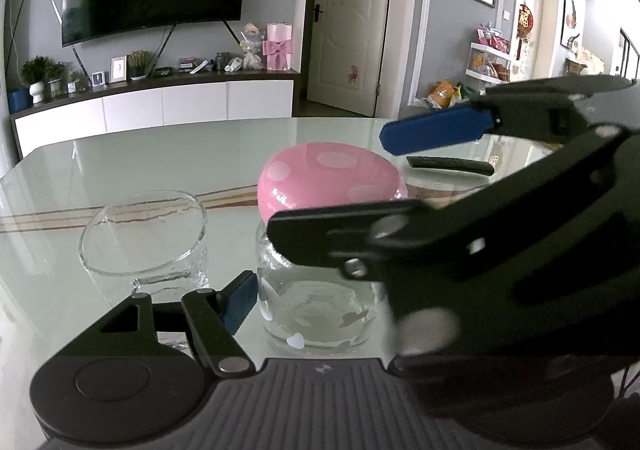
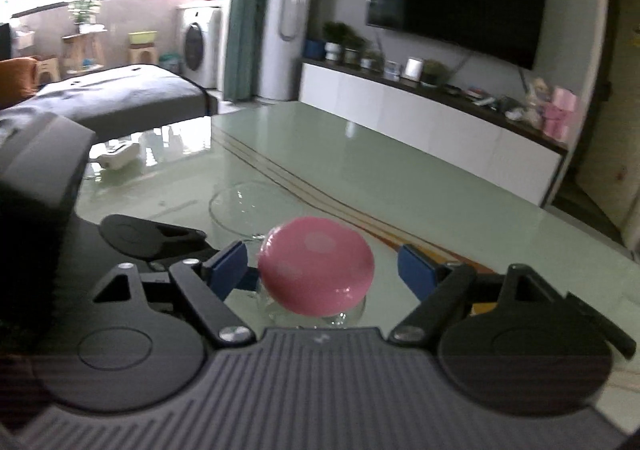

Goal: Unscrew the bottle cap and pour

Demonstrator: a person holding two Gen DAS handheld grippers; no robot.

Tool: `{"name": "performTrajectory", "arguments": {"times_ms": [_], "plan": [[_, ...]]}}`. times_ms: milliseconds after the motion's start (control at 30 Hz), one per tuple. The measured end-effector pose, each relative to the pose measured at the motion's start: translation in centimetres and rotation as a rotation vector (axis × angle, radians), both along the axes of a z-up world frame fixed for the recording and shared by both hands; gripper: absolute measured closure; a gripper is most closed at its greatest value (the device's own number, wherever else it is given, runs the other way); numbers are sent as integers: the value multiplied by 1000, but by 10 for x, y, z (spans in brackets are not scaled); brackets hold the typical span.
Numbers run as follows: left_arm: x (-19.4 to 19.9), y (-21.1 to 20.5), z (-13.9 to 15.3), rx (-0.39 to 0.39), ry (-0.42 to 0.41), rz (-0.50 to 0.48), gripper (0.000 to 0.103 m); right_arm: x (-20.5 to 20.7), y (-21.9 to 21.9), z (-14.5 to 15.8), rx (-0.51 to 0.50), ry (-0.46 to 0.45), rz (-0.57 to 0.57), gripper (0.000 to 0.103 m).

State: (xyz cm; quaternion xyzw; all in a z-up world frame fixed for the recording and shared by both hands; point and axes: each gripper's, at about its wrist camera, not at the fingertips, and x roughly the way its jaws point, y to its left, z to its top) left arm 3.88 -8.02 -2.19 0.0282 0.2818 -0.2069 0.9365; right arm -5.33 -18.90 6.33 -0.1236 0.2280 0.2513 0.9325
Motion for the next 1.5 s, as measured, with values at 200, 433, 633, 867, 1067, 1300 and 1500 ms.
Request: {"name": "performTrajectory", "arguments": {"times_ms": [200,433,633,867,1067,1300,1500], "plan": [[1,-1,1,4,-2,-2,29,-1,5,-4,11,-10,-49,29],[0,-3,-2,5,-3,-1,29,-5,10,-6,10,-6,-47,37],[1,-6,1,5,0,-2,29,-5,8,-5,8,-2,-21,37],[1,-6,2,3,1,-4,29,4,-6,-4,25,3,84,37],[1,-7,3,2,2,-4,29,11,-18,-2,42,18,180,37],[7,-7,11,1,5,-4,29,9,-18,4,20,18,239,37],[7,-6,7,1,3,-4,29,13,-23,7,32,30,277,37]]}}
